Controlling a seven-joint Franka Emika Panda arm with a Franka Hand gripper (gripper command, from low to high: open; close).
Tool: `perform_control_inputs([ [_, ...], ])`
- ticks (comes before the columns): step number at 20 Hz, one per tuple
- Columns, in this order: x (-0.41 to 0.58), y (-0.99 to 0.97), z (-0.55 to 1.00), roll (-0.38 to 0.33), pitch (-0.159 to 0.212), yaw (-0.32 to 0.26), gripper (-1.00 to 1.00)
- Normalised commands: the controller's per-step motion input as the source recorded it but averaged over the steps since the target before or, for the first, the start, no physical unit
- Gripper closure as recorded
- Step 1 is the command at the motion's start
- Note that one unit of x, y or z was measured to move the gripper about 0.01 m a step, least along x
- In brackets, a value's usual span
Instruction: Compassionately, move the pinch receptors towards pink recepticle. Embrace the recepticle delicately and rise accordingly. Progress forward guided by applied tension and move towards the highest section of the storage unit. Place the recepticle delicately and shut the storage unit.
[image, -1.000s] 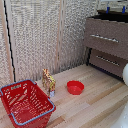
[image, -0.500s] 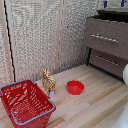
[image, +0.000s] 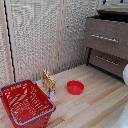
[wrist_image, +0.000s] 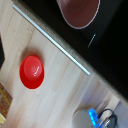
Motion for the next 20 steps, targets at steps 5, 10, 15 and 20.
perform_control_inputs([
  [5,-0.14,0.0,-0.02,-0.292,0.154,0.234,-1.0],
  [10,-0.157,0.0,-0.11,-0.372,0.123,0.195,-1.0],
  [15,-0.152,0.0,-0.13,-0.375,0.114,0.188,-1.0],
  [20,-0.124,0.01,-0.1,-0.375,0.128,0.17,-1.0],
])
